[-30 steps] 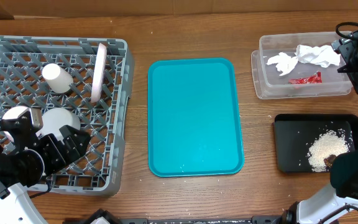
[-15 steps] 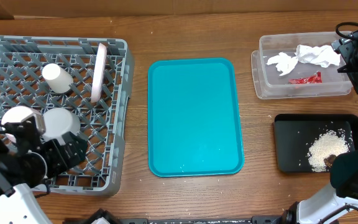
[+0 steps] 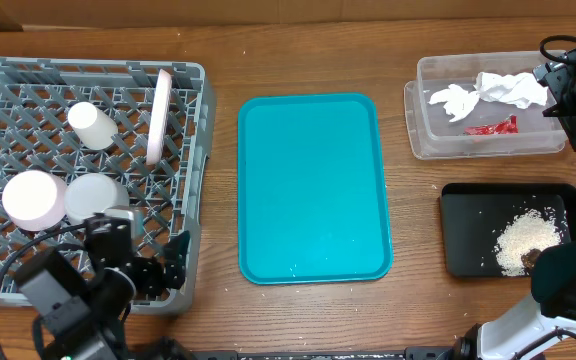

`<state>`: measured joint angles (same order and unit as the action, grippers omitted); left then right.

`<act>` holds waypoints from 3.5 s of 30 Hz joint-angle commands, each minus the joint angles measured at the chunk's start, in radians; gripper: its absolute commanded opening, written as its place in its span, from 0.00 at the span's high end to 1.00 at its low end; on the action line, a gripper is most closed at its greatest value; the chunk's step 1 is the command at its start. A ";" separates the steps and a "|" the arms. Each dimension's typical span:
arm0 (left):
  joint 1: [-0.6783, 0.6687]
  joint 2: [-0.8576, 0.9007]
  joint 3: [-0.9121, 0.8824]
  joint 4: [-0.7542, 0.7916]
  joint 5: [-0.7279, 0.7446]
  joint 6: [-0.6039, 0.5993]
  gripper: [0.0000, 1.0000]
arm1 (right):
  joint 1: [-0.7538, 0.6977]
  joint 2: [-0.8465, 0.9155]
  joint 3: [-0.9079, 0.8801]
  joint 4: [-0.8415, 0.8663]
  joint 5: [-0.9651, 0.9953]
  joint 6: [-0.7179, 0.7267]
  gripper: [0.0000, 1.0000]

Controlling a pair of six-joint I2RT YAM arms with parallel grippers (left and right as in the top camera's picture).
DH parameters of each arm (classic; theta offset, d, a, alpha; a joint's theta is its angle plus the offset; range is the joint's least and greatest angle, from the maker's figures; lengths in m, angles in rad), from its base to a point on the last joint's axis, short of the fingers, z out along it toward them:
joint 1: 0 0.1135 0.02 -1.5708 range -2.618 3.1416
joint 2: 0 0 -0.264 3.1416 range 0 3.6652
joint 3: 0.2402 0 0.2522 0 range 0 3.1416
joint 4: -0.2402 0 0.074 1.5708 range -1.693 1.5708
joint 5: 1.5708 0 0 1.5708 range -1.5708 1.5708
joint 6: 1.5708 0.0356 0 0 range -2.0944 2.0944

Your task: Sort waste into correct bins and load items into the dishwasher

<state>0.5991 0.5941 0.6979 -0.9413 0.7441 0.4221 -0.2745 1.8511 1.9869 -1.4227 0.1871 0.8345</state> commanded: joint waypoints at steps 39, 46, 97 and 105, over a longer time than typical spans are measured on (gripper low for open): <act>-0.632 -0.520 -0.496 0.614 -0.790 -0.580 0.00 | -0.002 -0.020 0.011 0.004 0.006 0.000 0.00; -0.632 -0.590 -0.615 0.861 -0.829 -0.589 0.00 | -0.002 -0.020 0.011 0.004 0.006 0.000 0.00; -0.631 -0.591 -0.693 0.871 -0.822 -0.609 0.00 | -0.002 -0.020 0.011 0.004 0.006 0.000 0.00; -0.631 -0.591 -0.693 0.871 -0.822 -0.609 0.00 | -0.002 -0.023 0.011 0.003 0.027 0.000 0.00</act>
<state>-0.0265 0.0128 0.0082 -0.0738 -0.0685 -0.1883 -0.2745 1.8511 1.9869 -1.4231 0.1886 0.8341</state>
